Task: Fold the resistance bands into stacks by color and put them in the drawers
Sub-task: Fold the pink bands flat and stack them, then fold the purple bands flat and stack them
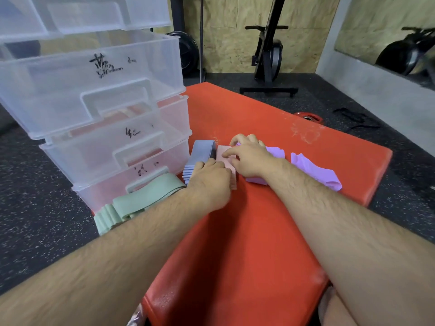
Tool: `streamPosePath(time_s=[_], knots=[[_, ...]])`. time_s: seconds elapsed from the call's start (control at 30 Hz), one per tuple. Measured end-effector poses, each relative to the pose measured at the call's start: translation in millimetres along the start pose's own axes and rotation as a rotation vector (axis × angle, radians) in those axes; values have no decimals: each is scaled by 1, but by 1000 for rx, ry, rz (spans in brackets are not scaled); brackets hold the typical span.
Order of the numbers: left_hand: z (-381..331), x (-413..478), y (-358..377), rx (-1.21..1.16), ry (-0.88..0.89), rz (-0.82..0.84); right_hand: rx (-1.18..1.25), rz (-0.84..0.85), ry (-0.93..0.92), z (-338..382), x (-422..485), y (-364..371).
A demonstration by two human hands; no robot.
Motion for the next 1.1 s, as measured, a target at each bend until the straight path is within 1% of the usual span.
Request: streamPosePath(time_s=[0.1, 0.2, 0.37, 0.5, 0.6, 0.7, 0.83, 0.93, 1.1], knots=[[6, -2, 2, -30, -4, -1, 49, -18, 11, -8, -18, -8], [3, 1, -5, -82, 14, -42, 32, -31, 34, -21, -42, -21], [-22, 16, -9, -88, 48, -96, 24, -24, 136, -54, -88, -29], [-53, 26, -5, -105, 115, -67, 10, 103, 199, -77, -115, -10], [-67, 35, 3, -125, 142, -40, 28, 211, 191, -83, -125, 9], [-77, 40, 8, -102, 171, -30, 47, 251, 173, -80, -128, 15], [-83, 44, 9, -63, 145, 15, 52, 289, 244, -80, -136, 12], [-82, 46, 9, -90, 156, 9, 54, 271, 232, -80, -138, 11], [-80, 40, 10, -144, 169, -2, 23, 103, 152, -82, -135, 8]])
Point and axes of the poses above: each hand's wrist, its own x-axis towards the middle knuckle, its own y-axis out of the palm, z = x × y, the point moved 10 cm from there along x, towards the middle knuckle, and after that the axes turned 13 degrees about z, right-handed, at the moved point
